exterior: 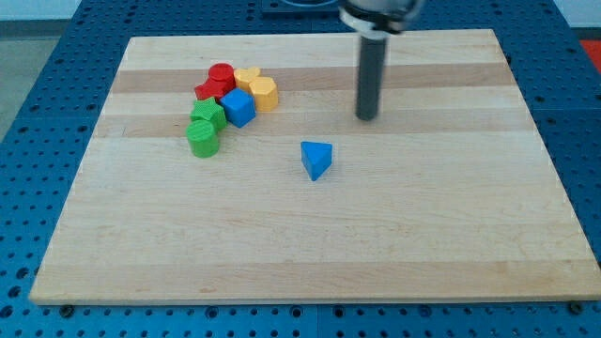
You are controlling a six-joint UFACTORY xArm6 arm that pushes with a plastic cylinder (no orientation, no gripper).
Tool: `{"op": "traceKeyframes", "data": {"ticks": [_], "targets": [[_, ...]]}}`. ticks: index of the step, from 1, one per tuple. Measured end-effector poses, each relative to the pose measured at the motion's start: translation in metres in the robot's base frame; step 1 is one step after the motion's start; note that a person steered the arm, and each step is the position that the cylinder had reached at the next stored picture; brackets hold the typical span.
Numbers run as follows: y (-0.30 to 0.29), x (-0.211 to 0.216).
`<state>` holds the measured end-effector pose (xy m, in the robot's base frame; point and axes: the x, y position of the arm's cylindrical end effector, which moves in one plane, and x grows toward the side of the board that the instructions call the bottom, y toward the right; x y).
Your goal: Push the triangle into the blue cube
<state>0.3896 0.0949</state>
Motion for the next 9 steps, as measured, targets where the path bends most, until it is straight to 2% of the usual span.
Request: {"op": "traceKeyframes", "data": {"ticks": [1, 2, 3, 4, 5, 7, 8, 9], "targets": [[0.008, 0.075], [-0.040, 0.120], [-0.095, 0.102], [-0.128, 0.053], [-0.131, 0.052], [-0.081, 0.117], [-0.071, 0.090], [-0.105, 0.066]]}}
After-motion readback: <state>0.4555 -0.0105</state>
